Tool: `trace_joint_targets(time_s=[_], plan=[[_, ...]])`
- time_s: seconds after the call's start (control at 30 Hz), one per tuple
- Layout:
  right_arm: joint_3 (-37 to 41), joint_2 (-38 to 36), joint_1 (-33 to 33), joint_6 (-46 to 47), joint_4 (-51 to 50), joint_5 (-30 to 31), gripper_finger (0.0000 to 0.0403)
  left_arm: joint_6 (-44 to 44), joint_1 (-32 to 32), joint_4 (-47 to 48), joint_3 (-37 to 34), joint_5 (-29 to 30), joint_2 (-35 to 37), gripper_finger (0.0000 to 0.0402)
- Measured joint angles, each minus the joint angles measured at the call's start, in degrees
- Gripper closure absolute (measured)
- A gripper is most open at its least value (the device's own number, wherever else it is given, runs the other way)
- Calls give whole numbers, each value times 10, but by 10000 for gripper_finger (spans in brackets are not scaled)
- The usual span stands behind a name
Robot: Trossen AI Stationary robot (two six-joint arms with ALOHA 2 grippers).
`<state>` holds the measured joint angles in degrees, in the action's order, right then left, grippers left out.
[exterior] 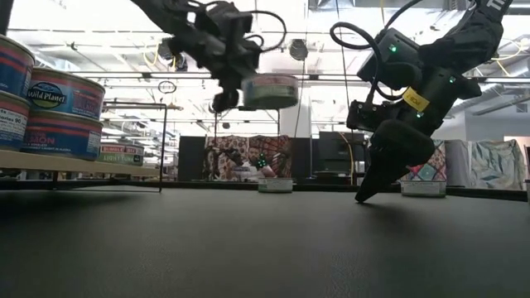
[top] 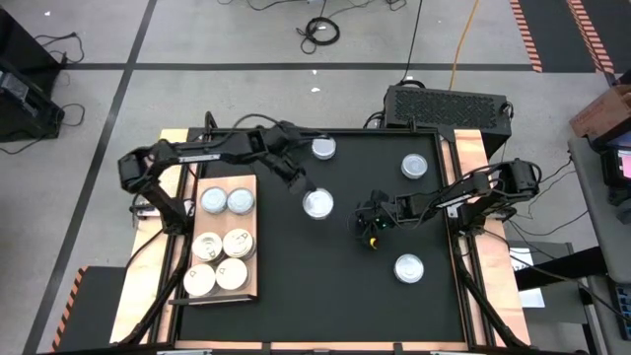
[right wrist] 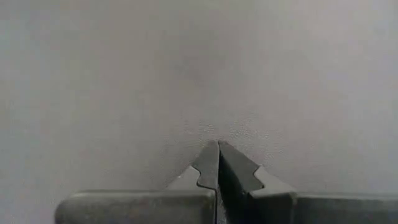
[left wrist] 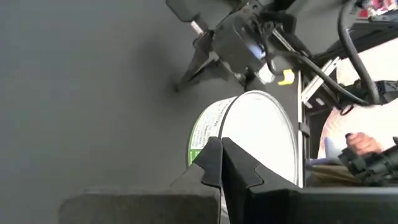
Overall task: Stack canned seafood by type on shelf
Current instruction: Stack the green tuna can on top of the green tuna can on the shelf
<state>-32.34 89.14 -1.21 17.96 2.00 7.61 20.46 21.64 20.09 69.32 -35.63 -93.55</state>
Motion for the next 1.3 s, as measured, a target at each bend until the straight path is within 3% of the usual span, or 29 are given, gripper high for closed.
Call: trace_joint_targets(time_s=[0.2,0.37,0.6,0.77,1.03,1.3], plan=[[0,0,0,0,0,0,403,-28,27,61,-10,2,71,402],[0,0,0,4,1,-1,403,-7,66,112,-73,42,147,402],[0,0,0,0,1,-1,403,60,112,113,-211,65,317,402],[1,0,0,-3,4,-2,403,91,135,154,-273,83,458,402],[2,2,0,-7,21,-6,403,108,167,294,-284,163,624,402],[2,2,-1,-9,25,-7,403,148,187,417,-284,249,706,402]])
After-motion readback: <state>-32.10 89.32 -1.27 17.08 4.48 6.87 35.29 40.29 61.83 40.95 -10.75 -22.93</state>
